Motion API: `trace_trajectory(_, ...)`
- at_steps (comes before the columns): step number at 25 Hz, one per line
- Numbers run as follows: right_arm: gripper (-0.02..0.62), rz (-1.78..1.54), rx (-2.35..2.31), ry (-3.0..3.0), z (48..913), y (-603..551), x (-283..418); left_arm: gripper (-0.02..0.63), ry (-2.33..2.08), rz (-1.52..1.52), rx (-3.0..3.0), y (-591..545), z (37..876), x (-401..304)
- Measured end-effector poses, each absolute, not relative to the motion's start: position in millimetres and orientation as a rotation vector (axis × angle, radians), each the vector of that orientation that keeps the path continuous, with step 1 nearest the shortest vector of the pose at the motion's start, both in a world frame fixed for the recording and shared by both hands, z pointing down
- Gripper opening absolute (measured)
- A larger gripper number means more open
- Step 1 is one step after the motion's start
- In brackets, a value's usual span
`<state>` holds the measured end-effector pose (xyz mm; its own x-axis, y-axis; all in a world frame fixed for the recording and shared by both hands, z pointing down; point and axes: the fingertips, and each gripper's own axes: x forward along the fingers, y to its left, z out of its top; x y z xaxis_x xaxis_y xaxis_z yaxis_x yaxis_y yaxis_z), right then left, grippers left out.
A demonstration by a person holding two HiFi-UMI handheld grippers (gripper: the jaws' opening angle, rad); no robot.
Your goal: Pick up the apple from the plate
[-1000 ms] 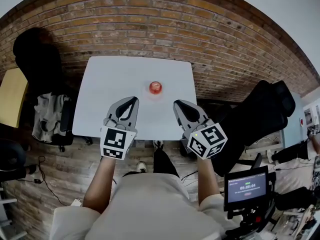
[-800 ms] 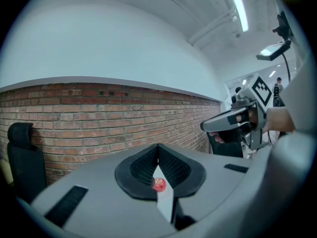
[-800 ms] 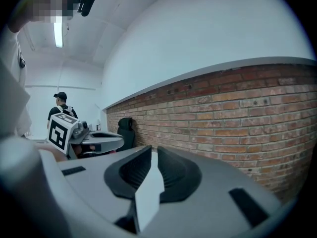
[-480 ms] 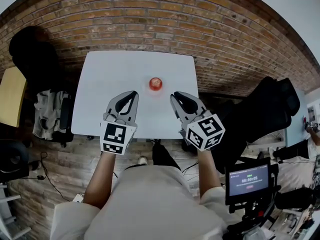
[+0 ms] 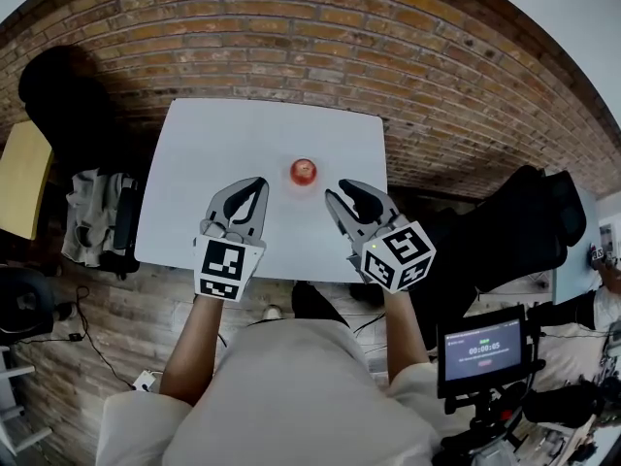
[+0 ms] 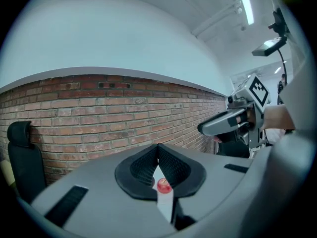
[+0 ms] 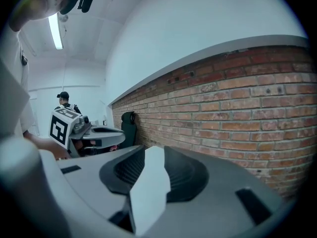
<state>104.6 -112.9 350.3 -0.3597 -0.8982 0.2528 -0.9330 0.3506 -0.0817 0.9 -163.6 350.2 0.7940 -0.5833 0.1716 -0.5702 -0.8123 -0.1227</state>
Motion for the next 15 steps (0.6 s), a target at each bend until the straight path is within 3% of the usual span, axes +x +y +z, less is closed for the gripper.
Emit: trace_trajectory(15,0.171,0.409,1.505,-2.427,383,-159,107,0.006,1.06,-0.377,-2.926,-196,374,1)
